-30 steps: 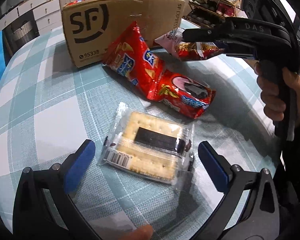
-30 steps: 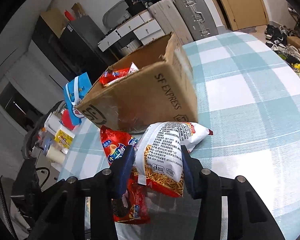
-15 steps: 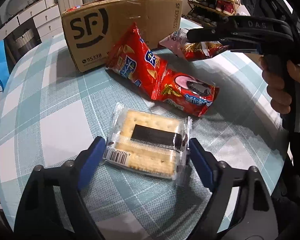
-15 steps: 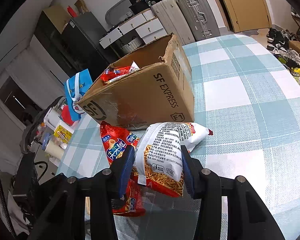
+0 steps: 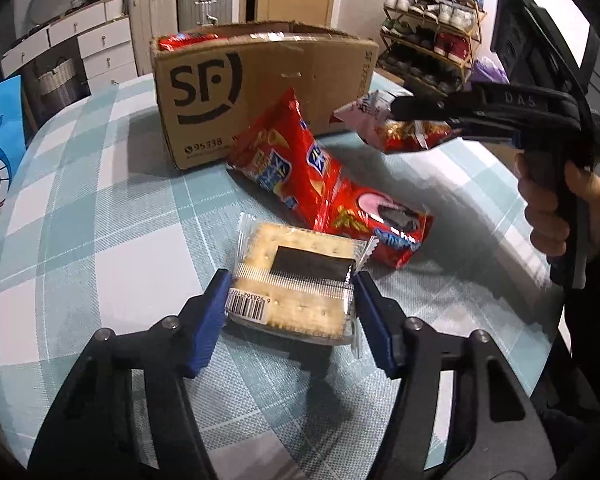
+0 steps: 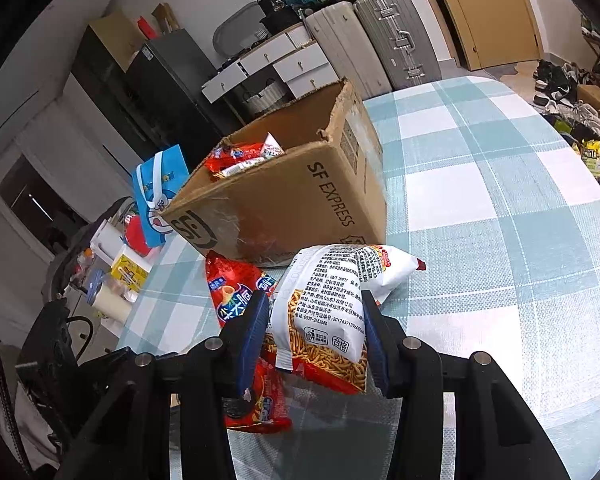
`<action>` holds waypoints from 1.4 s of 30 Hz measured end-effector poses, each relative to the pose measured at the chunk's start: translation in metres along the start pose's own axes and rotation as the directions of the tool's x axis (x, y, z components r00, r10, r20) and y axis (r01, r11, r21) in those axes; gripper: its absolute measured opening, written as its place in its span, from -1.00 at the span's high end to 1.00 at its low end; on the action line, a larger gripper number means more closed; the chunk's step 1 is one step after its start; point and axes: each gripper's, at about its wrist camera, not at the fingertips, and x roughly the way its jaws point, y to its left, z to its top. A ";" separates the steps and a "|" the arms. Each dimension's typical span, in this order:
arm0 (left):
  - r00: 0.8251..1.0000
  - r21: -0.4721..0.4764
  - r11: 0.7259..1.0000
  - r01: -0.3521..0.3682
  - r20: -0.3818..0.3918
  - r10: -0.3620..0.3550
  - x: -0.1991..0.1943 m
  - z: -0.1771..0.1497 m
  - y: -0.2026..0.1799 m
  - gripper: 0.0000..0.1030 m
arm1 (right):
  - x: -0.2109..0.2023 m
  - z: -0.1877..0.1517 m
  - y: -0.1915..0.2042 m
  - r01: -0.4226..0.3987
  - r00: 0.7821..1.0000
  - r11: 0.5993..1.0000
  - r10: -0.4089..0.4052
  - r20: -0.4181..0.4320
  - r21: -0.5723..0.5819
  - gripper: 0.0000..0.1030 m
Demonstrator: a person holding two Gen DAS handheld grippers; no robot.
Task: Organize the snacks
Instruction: 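Grasp the white noodle snack bag with the right tool while the left tool grasps the clear cracker pack, then lift the noodle bag and cracker pack and carry them over the box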
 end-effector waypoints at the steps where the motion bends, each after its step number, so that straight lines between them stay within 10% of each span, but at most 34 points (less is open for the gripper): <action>1: 1.000 -0.009 1.000 0.002 0.011 -0.002 -0.002 0.001 0.002 -0.15 | -0.001 0.001 0.001 -0.003 1.000 1.000 0.003 0.004 -0.003 0.12; 42: 0.942 -0.206 0.974 -0.095 0.297 0.155 -0.061 0.094 0.030 -0.15 | -0.054 0.031 0.050 -0.133 0.972 0.980 0.158 0.172 -0.148 0.12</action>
